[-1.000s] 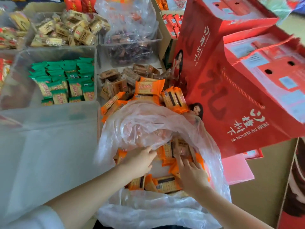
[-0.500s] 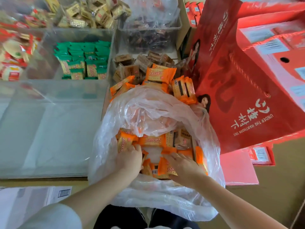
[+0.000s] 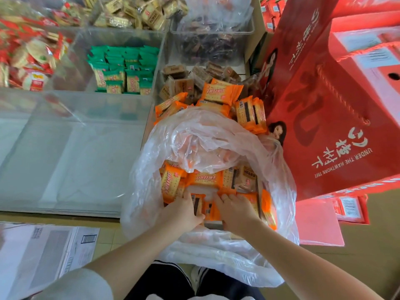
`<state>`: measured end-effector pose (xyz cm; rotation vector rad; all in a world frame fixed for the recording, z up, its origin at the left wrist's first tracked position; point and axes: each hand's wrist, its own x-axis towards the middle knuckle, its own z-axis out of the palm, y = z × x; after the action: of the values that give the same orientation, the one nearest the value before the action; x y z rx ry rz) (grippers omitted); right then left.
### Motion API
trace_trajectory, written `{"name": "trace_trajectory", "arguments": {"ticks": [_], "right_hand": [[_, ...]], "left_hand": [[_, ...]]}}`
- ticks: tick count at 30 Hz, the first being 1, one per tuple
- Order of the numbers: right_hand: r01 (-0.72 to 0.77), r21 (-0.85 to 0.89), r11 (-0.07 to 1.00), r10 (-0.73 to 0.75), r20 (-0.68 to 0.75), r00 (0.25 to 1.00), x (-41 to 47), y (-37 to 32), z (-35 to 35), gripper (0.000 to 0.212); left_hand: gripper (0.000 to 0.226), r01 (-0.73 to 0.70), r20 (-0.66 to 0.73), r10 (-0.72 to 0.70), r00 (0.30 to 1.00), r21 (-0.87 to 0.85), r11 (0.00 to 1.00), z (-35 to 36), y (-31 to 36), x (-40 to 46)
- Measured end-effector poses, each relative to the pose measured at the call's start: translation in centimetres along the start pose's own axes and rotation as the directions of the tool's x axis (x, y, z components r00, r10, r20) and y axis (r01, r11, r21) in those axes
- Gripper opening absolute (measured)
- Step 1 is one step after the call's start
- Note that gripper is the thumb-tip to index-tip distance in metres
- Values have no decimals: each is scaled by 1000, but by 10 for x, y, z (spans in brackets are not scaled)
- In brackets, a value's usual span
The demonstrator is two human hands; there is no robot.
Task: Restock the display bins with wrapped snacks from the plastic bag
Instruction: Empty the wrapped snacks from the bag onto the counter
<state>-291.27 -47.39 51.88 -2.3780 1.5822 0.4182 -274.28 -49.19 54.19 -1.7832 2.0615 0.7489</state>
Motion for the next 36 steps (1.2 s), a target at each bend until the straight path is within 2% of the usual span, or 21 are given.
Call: {"name": "trace_trajectory", "arguments": {"ticks": [3,5,9,12,16,19,23,25,29,32,34,36], "right_hand": [[-105,105,989,120,-148,982,1,6,-13,61],[-177,251,952,230,-200,952,1,12,-26,61],[-250,635,731,476,-213,853,-7,27,-53,57],[-195,810,553,542,-171,823,-15,34,-73,53],[-131,878,460,565,-177,806,-15,42,-93,55],[-98,901,422,595,-194,780,-2,48,-109,53],[-30,922,386,645,-247,723,31,58,-142,51],[-31,888,458,619,-293,729,52,63,-165,40],[-95,740,666,517,-366,774,110,72,-199,36],[-231,473,850,415,-331,848,157,81,-204,51],[-225,312,923,319,-294,901,183,88,-201,62],[-194,208,959,234,-184,955,199,94,-196,72]], "left_hand": [[95,46,12,-46,999,-2,999,3,7,1],[98,80,15,-81,997,27,996,4,14,2],[90,157,31,-157,987,-19,987,9,29,9],[86,143,19,-143,990,-52,988,13,35,11],[84,6,-24,-11,1000,-188,982,-11,34,10],[66,-178,-189,123,974,-308,935,-53,26,8],[63,-345,-403,141,904,-497,796,-120,11,11],[65,-394,-493,120,862,-500,771,-152,-1,22],[67,-400,-592,90,801,-418,815,-202,-31,58],[62,-388,-590,145,794,-309,868,-220,-48,93],[63,-384,-540,189,820,-275,881,-223,-54,112],[62,-399,-508,241,827,-228,888,-224,-56,129]]}}
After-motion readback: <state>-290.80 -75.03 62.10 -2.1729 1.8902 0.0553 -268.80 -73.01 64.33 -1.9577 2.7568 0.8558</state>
